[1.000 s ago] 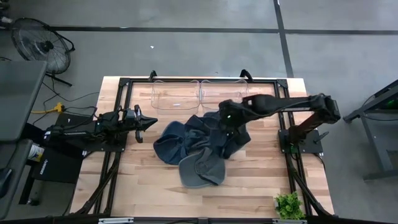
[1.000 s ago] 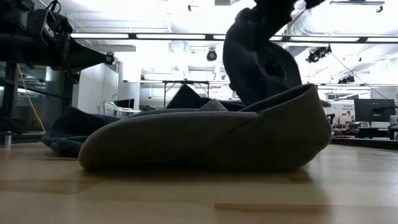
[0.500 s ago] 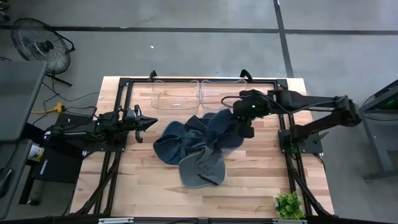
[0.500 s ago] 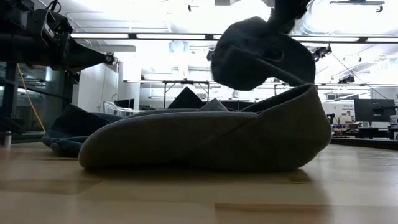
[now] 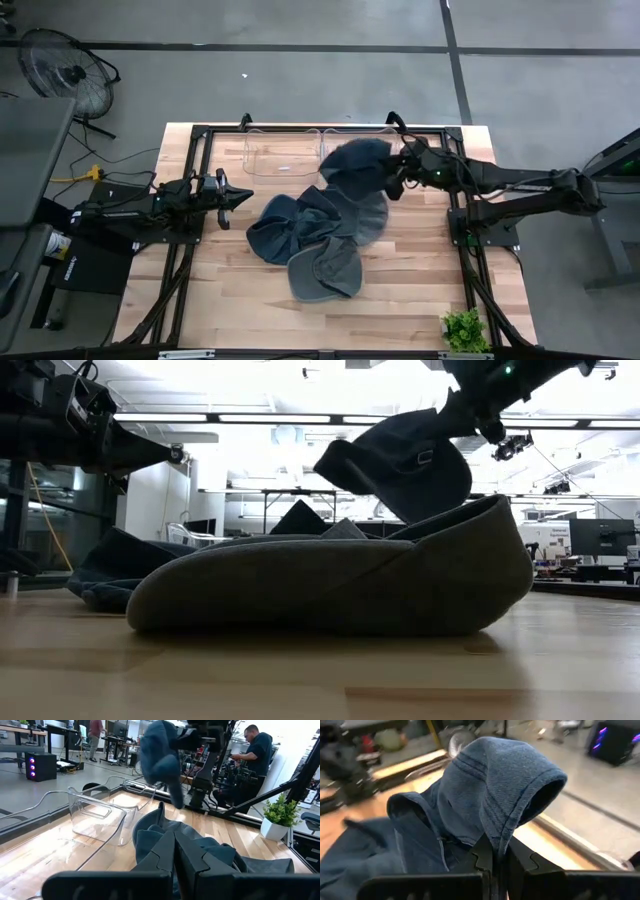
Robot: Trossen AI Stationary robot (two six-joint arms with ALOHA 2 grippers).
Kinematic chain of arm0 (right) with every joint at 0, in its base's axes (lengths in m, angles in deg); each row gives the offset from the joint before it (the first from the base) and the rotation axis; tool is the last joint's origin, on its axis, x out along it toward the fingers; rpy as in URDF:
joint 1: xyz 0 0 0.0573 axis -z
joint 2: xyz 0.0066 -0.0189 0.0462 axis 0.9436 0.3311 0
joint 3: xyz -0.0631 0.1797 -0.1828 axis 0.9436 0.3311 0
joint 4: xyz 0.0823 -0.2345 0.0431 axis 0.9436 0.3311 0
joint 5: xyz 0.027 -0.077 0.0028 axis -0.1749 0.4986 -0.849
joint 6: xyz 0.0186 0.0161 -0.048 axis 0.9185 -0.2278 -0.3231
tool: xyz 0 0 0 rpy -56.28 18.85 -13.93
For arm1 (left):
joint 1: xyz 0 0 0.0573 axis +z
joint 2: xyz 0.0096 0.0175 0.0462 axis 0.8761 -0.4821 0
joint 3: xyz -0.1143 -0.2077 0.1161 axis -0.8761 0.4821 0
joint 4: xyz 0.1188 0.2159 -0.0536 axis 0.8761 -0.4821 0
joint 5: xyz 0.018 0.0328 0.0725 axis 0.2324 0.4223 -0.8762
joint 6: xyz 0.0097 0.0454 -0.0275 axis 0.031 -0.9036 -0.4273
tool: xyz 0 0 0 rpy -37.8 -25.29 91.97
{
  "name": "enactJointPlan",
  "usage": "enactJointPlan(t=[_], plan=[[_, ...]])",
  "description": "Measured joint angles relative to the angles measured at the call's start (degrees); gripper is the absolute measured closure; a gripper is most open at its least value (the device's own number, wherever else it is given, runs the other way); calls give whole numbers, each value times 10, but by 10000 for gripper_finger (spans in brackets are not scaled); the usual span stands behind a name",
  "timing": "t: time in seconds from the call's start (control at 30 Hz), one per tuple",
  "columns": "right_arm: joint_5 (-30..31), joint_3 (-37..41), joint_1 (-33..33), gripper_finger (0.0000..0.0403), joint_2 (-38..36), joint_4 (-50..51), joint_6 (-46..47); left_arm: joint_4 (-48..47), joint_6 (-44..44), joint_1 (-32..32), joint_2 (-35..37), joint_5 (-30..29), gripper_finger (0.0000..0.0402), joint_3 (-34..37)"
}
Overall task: Pick & Place hat
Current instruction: Put the dark blue cap into the right transparent bin
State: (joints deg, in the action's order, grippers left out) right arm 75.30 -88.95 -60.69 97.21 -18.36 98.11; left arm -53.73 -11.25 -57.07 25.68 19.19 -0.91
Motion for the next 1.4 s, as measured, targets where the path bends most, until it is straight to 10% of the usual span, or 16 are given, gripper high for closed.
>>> enactJointPlan(t=[0.37, 1.07, 1.4], plan=[[65, 40, 53, 389, -3, -137, -9, 0, 0, 0, 0, 0, 401, 0], [-34, 41, 151, 389, -6, -233, -4, 0, 0, 0, 0, 0, 401, 0], [-38, 164, 188, 389, 7, -354, 82, 0, 0, 0, 0, 0, 401, 0]])
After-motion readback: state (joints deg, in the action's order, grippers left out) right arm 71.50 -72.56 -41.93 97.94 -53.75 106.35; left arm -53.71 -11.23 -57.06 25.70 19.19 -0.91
